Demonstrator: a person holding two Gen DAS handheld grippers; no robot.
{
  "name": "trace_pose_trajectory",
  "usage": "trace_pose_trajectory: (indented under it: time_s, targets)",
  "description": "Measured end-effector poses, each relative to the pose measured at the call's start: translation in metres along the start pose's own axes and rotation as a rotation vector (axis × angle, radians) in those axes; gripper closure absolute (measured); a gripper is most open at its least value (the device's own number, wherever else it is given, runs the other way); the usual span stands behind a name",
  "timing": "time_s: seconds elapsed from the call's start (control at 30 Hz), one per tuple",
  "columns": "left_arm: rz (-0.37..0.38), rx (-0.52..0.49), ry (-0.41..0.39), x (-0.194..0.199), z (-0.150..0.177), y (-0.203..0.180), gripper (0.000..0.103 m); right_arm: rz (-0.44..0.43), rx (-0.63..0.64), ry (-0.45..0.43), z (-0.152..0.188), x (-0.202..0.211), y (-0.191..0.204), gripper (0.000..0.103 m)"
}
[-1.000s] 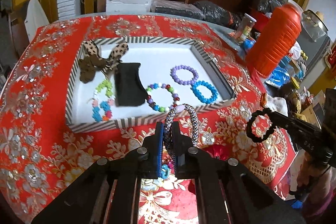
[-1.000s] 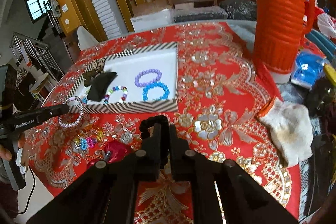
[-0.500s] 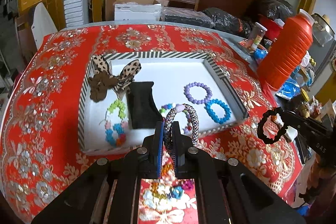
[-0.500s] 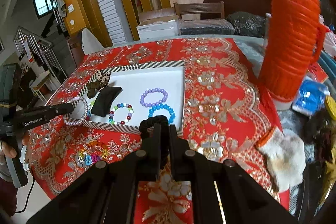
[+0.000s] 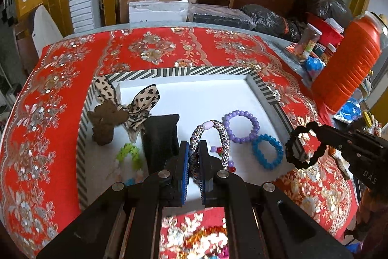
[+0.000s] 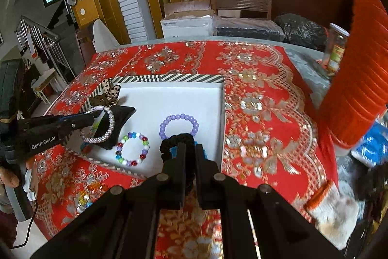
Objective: Organize jewelry
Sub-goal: 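Carry the rhinestone bracelet and black scrunchie into the tray and release both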
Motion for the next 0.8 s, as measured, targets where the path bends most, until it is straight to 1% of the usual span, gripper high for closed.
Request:
trace_pose_trajectory:
  time_s: [0.2, 0.4, 0.57, 0.7, 0.8]
  targets:
    - [0.001, 0.016, 0.031, -0.032, -0.003, -0.003, 0.103, -0.001, 0.010, 0.031, -0.015, -0.040, -0.002, 0.096]
    - [-0.001, 0.015, 0.058, -0.065, -0.005, -0.007, 0.103, -0.009, -0.031, 0.054, -0.028, -0.083, -0.008, 0.096]
    - [-0.021, 0.040, 0.072, -0.088, -0.009, 0.002, 0.103, 0.003, -0.059, 0.076, -0.034, -0.120, -0.016, 0.096]
    - [-0.038, 0.047, 0.080, -0.102, -0.011, 0.009, 0.103, 0.033, -0.083, 0.089, -0.036, -0.145, -0.027, 0.096]
    - [-0.047, 0.050, 0.082, -0.109, -0.011, 0.012, 0.103, 0.083, -0.107, 0.090, -0.035, -0.162, -0.039, 0.096]
Point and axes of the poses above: each gripper's, at about its wrist camera, not at the fingertips, and x roughly against the way its jaws point, y to its left, z to its underside, the point moved 8 cm from there along -x, roughly the way its jaws point, and after that the axes turned 15 degrees about -y, right-handed, at the moved point
